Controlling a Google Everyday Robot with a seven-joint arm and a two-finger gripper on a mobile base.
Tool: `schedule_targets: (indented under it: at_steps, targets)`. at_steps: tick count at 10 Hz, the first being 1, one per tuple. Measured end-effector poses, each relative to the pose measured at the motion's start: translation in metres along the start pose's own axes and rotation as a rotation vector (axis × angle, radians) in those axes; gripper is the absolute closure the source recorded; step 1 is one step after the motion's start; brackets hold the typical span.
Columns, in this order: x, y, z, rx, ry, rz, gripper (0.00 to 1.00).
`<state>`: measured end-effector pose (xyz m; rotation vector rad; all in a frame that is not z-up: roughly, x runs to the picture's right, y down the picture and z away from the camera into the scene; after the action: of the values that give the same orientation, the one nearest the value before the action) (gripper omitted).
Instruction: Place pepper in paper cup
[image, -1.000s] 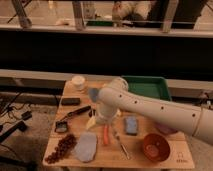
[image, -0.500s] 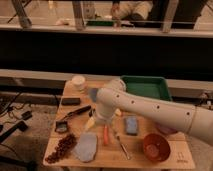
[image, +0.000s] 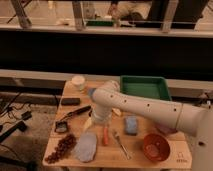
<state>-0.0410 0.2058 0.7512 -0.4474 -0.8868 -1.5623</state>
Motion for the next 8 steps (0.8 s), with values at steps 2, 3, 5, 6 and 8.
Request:
schedule_targets:
  at_steps: [2, 3, 5, 6, 8]
  targets:
    - [0.004, 0.008, 0.003, -0.017, -0.005, 0.009, 0.20]
    - [0.006, 0.009, 0.004, -0.022, -0.008, 0.008, 0.20]
    - [0.009, 0.011, 0.011, -0.047, -0.019, -0.001, 0.20]
    - [0.010, 0.013, 0.014, -0.052, -0.026, -0.003, 0.20]
    - [0.014, 0.020, 0.018, -0.042, -0.040, 0.000, 0.20]
